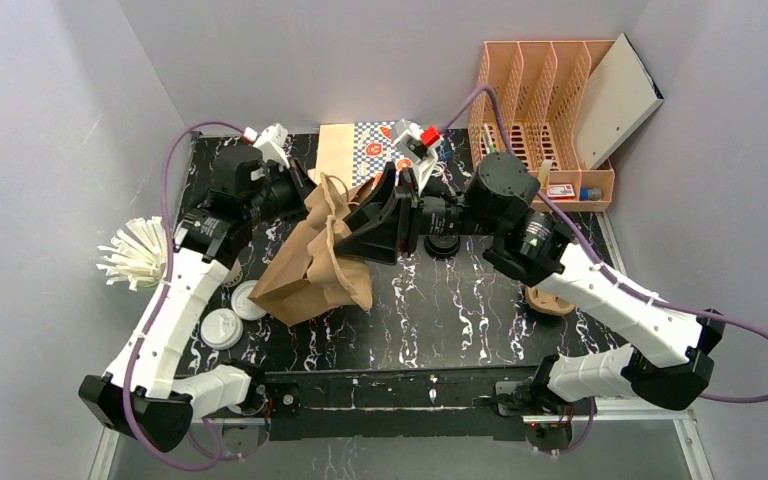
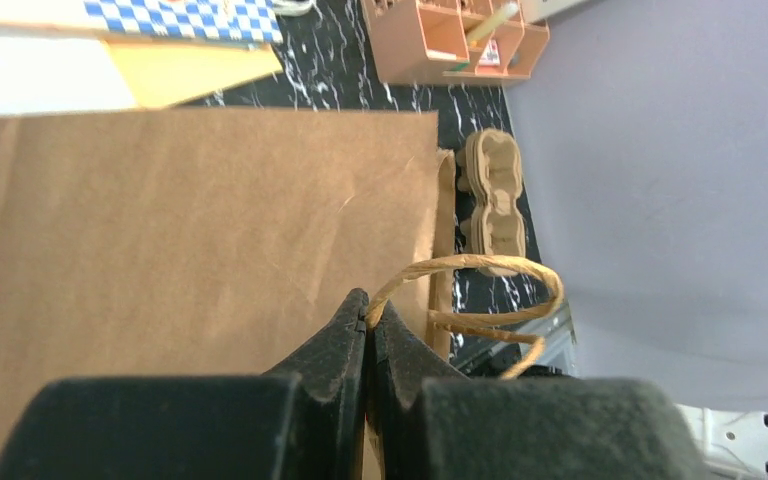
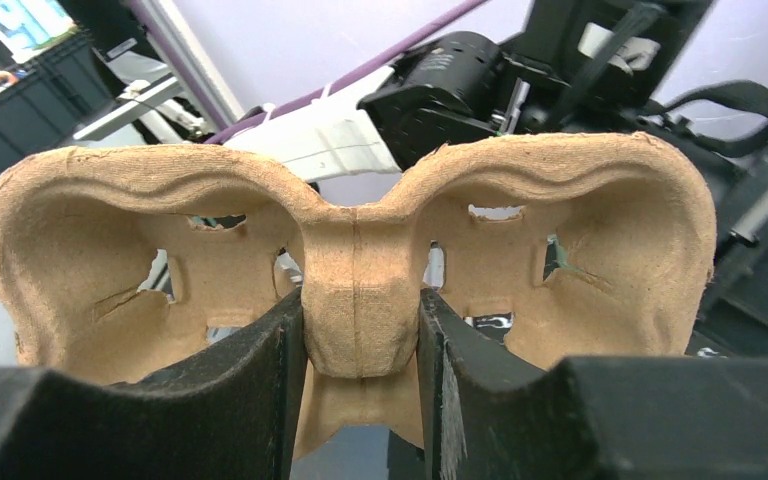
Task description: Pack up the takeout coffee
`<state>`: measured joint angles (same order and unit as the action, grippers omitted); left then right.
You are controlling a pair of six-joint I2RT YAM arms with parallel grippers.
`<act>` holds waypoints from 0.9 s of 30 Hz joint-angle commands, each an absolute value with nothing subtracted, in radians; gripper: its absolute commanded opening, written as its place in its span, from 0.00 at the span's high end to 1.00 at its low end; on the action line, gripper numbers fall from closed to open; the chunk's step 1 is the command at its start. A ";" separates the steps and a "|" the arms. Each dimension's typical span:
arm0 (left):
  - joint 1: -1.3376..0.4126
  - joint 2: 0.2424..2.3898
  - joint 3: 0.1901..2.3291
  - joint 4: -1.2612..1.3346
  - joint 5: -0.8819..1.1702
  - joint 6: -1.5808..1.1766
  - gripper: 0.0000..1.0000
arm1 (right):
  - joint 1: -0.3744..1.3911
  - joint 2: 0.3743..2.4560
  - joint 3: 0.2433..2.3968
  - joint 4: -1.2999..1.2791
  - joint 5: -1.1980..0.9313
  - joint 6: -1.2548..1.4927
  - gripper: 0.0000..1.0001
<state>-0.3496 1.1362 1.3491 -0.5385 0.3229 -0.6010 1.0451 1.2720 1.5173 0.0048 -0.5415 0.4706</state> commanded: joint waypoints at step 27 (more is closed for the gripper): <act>-0.618 1.152 1.332 -0.411 0.251 -0.709 1.00 | 1.047 1.020 1.086 0.114 -0.424 0.620 0.69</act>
<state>-0.6174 1.1858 1.2919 -0.3832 0.2428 -0.7109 1.0451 1.0283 1.0805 0.1368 -0.4885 0.6636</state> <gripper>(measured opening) 0.015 0.482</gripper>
